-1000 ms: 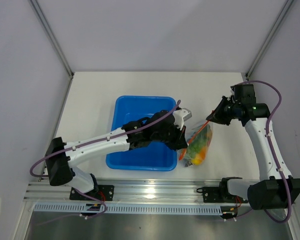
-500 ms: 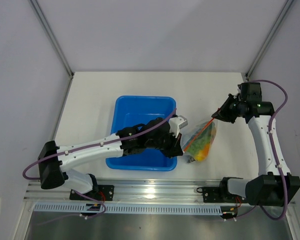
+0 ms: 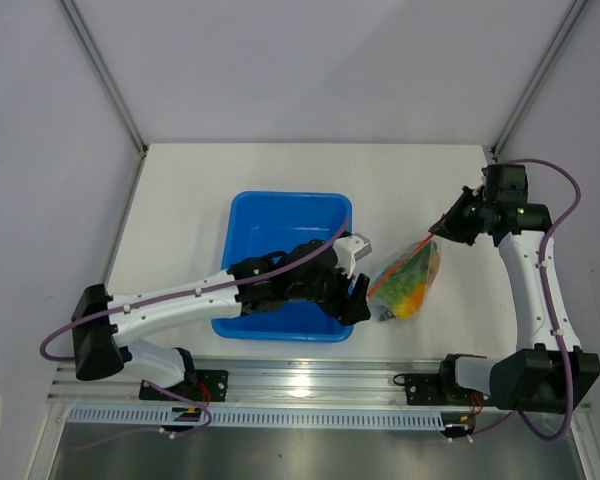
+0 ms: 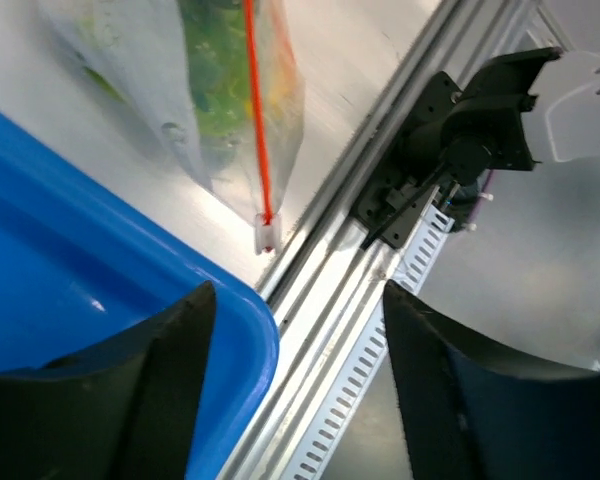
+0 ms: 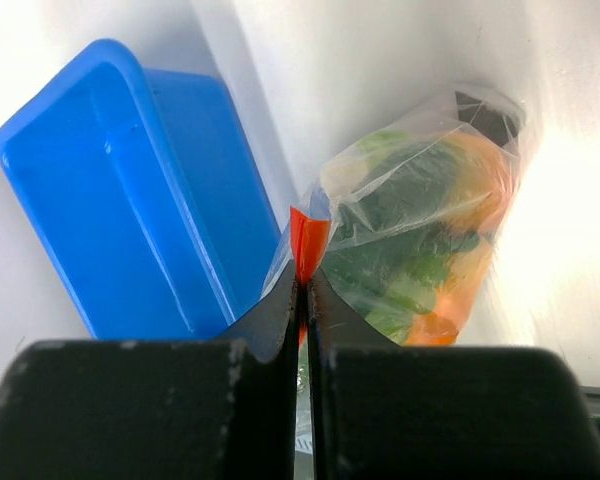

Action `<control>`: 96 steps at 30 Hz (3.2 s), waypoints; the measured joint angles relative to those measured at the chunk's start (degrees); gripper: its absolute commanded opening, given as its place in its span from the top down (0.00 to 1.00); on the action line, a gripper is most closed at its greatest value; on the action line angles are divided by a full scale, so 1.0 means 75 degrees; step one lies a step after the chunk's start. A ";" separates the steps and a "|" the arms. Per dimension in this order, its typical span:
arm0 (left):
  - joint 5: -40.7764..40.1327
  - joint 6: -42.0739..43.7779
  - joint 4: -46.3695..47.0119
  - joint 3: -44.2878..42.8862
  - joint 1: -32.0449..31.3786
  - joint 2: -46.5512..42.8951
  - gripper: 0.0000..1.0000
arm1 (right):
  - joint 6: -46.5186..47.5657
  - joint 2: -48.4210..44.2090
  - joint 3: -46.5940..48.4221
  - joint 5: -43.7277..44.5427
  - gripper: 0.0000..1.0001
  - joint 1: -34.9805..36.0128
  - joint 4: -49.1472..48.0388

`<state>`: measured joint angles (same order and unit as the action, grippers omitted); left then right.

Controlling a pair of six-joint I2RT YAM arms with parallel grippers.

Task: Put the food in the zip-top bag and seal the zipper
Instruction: Zip the zipper food storage bag at the center of the board, then place the zipper food storage bag at the center of the board, then reset both arms

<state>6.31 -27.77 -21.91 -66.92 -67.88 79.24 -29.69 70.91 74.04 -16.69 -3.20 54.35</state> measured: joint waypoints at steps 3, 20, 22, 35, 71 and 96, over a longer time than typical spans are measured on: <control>-0.0393 0.0064 -0.0169 0.0000 -0.0003 -0.0184 0.23 | -0.0003 0.0000 0.0000 0.0055 1.00 -0.0093 -0.0006; -0.1475 0.0411 -0.0530 0.1020 -0.0006 -0.4109 0.00 | -0.1093 0.2524 0.0449 0.0437 0.89 -0.0903 -0.1786; -0.1408 0.0318 -0.0565 0.1262 -0.0006 -0.4529 0.01 | -0.1303 0.2946 0.0501 0.0493 0.79 -0.0901 -0.2063; -0.1370 -0.0589 -0.1218 0.2745 -0.0015 -0.6339 0.00 | -0.1693 0.4811 0.1422 0.0498 0.01 -0.0816 -0.2978; -0.1673 -0.0997 -0.0994 0.3209 0.0023 -0.6172 0.00 | 0.0184 0.0154 -0.0866 0.0096 0.01 0.0793 -0.2381; -0.1580 -0.1311 -0.0866 0.3322 0.0041 -0.6487 0.00 | -0.1568 0.1419 -0.3171 -0.0822 0.01 0.1967 -0.5278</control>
<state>-5.54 -37.60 -28.40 -42.00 -67.57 30.59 -41.45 81.56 50.26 -22.85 11.55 14.76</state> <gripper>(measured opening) 0.994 0.993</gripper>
